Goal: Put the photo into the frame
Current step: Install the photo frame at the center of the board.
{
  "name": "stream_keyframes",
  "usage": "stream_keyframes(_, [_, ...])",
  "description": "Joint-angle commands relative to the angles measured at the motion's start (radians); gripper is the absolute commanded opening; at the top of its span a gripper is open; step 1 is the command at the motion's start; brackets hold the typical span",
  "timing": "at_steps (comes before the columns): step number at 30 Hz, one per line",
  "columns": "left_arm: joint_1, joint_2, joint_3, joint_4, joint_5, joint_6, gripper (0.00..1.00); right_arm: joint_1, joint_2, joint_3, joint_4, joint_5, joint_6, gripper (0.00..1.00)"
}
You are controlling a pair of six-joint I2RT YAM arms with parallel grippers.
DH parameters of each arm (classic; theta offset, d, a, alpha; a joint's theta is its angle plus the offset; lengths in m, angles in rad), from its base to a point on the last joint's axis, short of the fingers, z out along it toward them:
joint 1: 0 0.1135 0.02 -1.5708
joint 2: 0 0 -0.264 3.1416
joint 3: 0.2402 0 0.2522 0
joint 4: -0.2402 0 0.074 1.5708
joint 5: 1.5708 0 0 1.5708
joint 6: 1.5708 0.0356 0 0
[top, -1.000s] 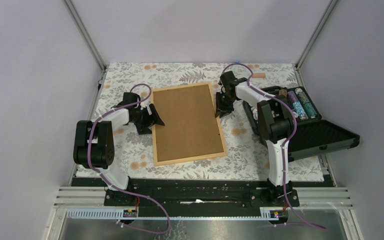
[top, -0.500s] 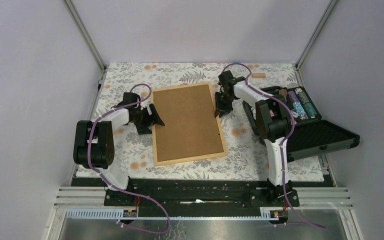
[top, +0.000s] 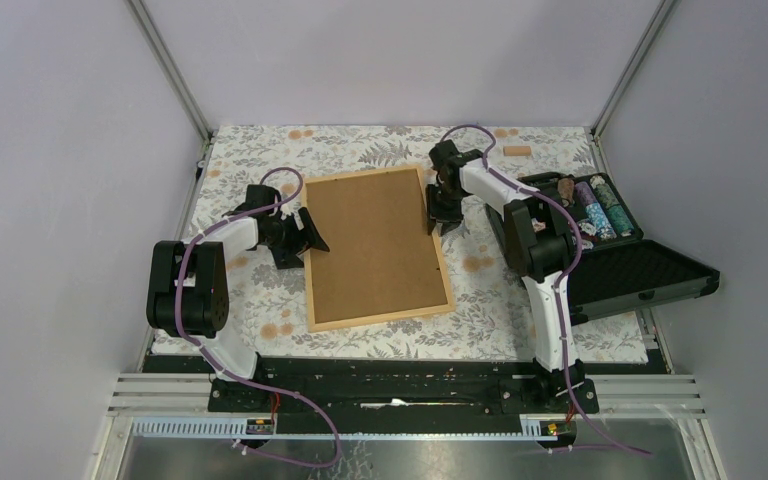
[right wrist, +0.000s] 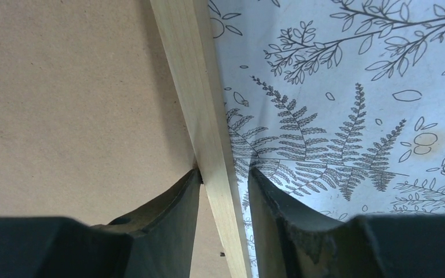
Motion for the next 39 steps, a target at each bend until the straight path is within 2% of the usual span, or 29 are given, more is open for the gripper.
stream_keyframes(1, [-0.006, 0.015, -0.024, -0.02, 0.002, 0.015, 0.84, 0.019, 0.132, -0.048, 0.084, 0.032, -0.014, 0.46])
stream_keyframes(5, [-0.006, 0.016, -0.024, -0.02, 0.003, 0.016, 0.84, 0.019, 0.06, -0.069, 0.136, -0.175, -0.005, 0.51])
stream_keyframes(7, [-0.006, 0.017, -0.023, -0.02, 0.003, 0.016, 0.84, 0.018, 0.003, -0.061, 0.14, -0.228, -0.002, 0.55])
stream_keyframes(10, [-0.005, 0.016, -0.023, -0.019, 0.002, 0.016, 0.84, 0.009, -0.085, -0.057, 0.139, -0.189, -0.001, 0.61])
stream_keyframes(13, [-0.005, 0.015, -0.022, -0.02, 0.001, 0.016, 0.84, -0.012, -0.138, -0.076, 0.123, -0.135, -0.017, 0.58])
stream_keyframes(17, [-0.005, 0.016, -0.021, -0.016, 0.008, 0.013, 0.84, -0.022, -0.155, -0.143, 0.137, -0.17, -0.026, 0.55])
stream_keyframes(23, [-0.007, 0.022, -0.005, -0.006, 0.021, 0.013, 0.87, 0.018, -0.239, -0.378, 0.327, -0.357, 0.064, 0.51])
stream_keyframes(29, [-0.043, 0.047, -0.006, -0.014, 0.038, 0.007, 0.89, 0.11, -0.47, -0.67, 0.564, -0.488, 0.234, 0.48])
stream_keyframes(32, [-0.051, 0.056, 0.001, -0.033, 0.043, 0.002, 0.89, 0.132, -0.573, -0.768, 0.582, -0.448, 0.275, 0.49])
stream_keyframes(36, [-0.05, 0.054, 0.018, -0.043, 0.024, -0.007, 0.89, 0.091, -0.644, -0.751, 0.393, -0.219, 0.214, 0.55])
stream_keyframes(39, [-0.048, 0.079, 0.051, -0.066, -0.011, 0.011, 0.9, 0.003, -0.633, -0.712, 0.317, -0.252, 0.204, 0.51])
